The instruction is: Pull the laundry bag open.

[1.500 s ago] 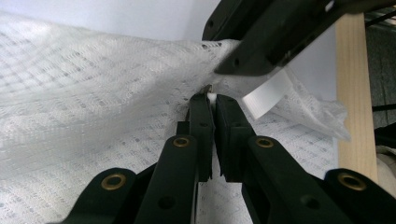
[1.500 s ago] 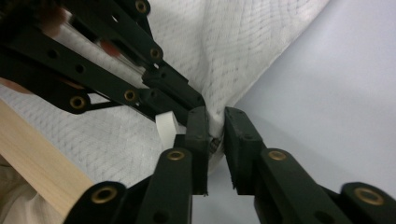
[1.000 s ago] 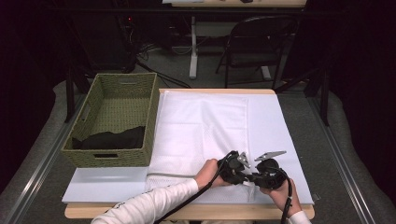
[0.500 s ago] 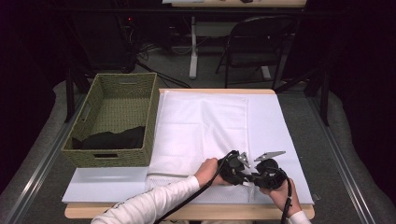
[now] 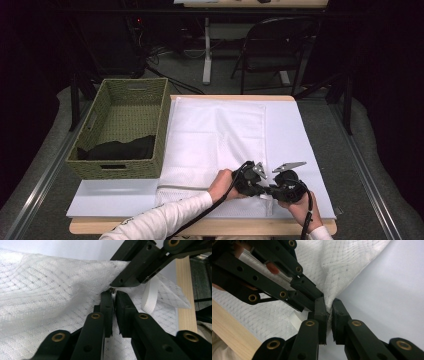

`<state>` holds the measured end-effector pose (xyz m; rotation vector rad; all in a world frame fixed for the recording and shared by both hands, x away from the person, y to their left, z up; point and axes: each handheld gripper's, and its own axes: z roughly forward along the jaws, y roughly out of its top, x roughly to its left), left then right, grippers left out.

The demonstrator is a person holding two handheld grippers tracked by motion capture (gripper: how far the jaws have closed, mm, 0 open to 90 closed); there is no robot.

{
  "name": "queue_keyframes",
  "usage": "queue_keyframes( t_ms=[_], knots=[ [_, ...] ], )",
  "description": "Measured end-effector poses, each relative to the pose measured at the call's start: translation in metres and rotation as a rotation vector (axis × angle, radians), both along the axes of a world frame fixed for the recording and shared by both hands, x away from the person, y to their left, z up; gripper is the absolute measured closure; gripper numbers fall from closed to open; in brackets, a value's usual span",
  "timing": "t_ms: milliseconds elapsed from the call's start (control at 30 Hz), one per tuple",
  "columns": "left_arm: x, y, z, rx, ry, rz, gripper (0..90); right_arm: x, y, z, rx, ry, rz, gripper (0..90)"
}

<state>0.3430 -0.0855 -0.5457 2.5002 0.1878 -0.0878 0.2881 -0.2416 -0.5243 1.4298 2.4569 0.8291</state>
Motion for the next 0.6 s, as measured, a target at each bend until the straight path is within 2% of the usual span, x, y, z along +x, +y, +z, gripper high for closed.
queue_keyframes(
  t_ms=[67,133,233,300,600],
  knots=[
    [-0.0004,0.0002,-0.0012,-0.023,0.015,0.000,86.1,-0.0007,0.0002,0.0005,0.005,0.000,-0.007,84.7],
    [-0.0005,0.0006,-0.0013,-0.033,0.012,0.010,86.2,-0.0013,0.0002,0.0006,0.004,0.001,-0.009,84.7],
    [-0.0019,0.0018,-0.0001,-0.020,0.026,0.030,86.3,-0.0025,0.0002,0.0006,-0.010,-0.017,0.007,84.8],
    [-0.0031,0.0018,-0.0009,-0.035,0.039,0.047,86.3,-0.0031,0.0002,0.0009,-0.022,-0.018,0.007,84.8],
    [-0.0042,0.0028,0.0005,-0.024,0.024,0.054,86.5,-0.0038,0.0024,0.0012,-0.038,-0.026,0.004,84.8]
  ],
)
